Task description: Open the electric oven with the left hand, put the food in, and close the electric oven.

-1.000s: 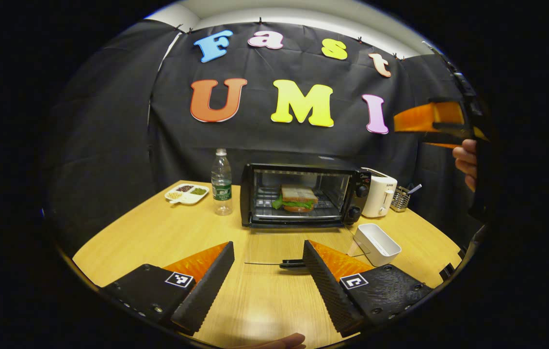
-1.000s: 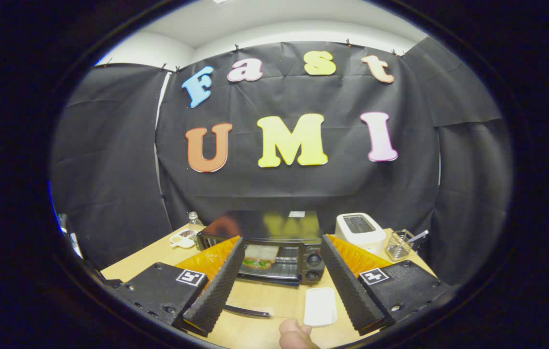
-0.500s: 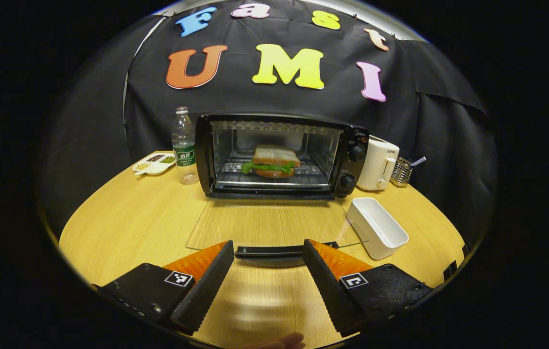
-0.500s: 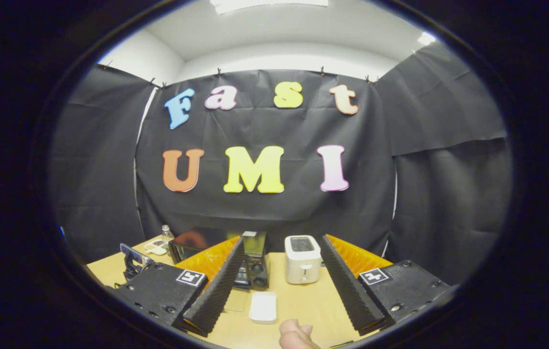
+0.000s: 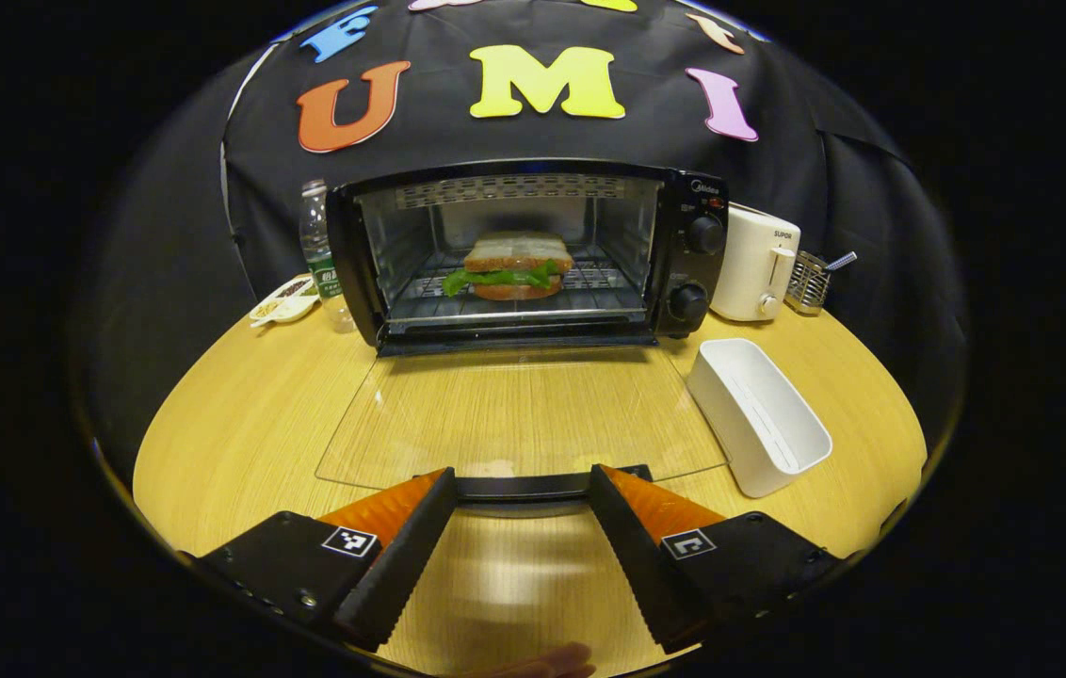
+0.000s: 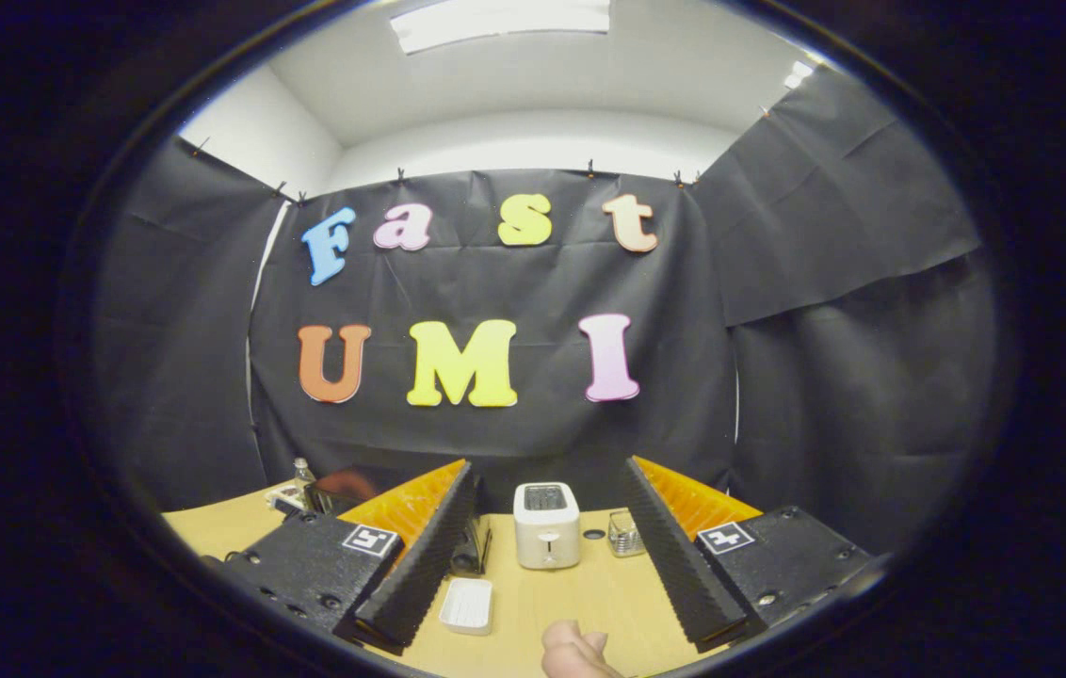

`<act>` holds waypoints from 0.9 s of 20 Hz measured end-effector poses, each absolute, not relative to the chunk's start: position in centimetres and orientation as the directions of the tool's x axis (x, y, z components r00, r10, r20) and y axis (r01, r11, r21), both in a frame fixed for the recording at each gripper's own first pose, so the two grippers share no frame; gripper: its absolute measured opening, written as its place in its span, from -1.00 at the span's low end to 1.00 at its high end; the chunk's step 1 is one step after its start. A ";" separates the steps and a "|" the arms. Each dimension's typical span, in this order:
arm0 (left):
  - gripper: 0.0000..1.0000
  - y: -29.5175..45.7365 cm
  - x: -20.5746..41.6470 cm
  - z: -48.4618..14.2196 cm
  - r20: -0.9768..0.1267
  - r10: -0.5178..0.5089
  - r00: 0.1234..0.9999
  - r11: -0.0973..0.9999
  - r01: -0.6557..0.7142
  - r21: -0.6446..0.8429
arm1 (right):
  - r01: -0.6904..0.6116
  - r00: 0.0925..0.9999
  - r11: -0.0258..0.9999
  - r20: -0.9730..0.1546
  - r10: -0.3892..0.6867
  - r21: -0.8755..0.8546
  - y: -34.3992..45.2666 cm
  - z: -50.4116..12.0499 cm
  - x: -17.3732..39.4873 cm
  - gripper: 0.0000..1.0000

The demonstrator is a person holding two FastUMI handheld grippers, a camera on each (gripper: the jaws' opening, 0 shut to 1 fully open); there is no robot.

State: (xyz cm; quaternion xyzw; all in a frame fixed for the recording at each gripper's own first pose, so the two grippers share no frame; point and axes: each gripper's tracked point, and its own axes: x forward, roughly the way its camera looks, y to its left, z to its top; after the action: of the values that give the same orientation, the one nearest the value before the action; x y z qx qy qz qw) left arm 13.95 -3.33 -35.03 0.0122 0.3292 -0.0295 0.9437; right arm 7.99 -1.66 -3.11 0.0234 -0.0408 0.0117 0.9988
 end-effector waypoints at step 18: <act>0.92 -4.1 12.6 -34.8 -0.640 -0.055 0.767 0.998 0.049 -0.028 | 0.000 1.000 0.995 -0.018 0.002 0.104 -3.3 -6.9 9.9 1.00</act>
State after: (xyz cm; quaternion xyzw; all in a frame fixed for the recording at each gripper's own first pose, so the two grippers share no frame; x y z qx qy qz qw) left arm 12.62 -4.07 -34.84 -0.0047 0.3404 -0.0278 0.9399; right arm 9.88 -3.31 -6.90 0.0520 0.0091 0.0005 0.9986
